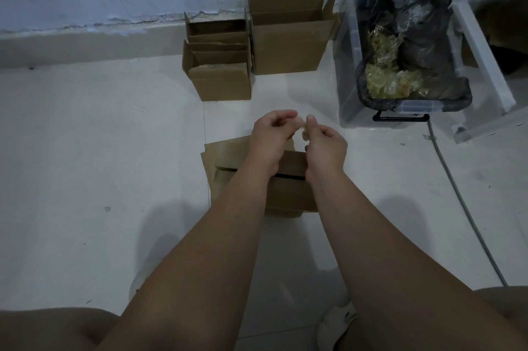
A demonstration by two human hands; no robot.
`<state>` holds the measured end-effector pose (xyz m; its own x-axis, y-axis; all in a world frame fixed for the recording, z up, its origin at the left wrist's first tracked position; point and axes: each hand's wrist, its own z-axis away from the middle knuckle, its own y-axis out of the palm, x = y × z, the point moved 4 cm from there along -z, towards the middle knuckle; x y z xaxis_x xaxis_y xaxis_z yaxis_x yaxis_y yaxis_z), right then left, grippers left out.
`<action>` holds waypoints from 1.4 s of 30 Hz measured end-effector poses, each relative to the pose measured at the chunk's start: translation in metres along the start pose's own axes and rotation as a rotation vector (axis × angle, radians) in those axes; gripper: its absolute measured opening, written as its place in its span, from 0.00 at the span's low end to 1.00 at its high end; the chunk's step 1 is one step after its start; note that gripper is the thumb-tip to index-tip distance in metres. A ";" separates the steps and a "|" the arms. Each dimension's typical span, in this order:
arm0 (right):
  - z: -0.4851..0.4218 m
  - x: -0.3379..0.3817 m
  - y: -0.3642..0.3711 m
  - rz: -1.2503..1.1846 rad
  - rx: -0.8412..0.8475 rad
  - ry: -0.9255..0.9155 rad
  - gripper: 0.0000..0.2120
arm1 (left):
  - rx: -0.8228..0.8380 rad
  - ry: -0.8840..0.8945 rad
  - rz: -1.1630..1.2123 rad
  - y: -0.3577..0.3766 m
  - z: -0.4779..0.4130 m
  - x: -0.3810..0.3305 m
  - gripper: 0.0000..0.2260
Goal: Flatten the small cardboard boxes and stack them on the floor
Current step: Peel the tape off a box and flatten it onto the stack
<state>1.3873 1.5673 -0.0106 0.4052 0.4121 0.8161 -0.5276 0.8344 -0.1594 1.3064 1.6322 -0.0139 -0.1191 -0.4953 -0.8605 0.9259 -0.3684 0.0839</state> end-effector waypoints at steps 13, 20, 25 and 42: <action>0.003 -0.004 0.009 -0.294 0.190 0.104 0.13 | -0.087 0.324 -0.468 0.005 0.006 0.006 0.17; 0.000 -0.001 0.006 -0.163 0.172 0.062 0.06 | -0.131 0.435 -0.631 0.005 0.004 0.005 0.13; 0.002 0.001 0.012 -0.098 0.248 -0.031 0.06 | -0.246 0.439 -0.613 0.004 0.004 0.005 0.08; 0.009 -0.002 0.019 0.110 0.397 0.003 0.11 | -0.320 0.313 -0.428 -0.006 0.000 0.014 0.17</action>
<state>1.3695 1.5790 -0.0104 0.3321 0.4920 0.8047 -0.8149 0.5794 -0.0179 1.2996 1.6275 -0.0269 -0.4379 -0.0835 -0.8951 0.8867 -0.2048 -0.4146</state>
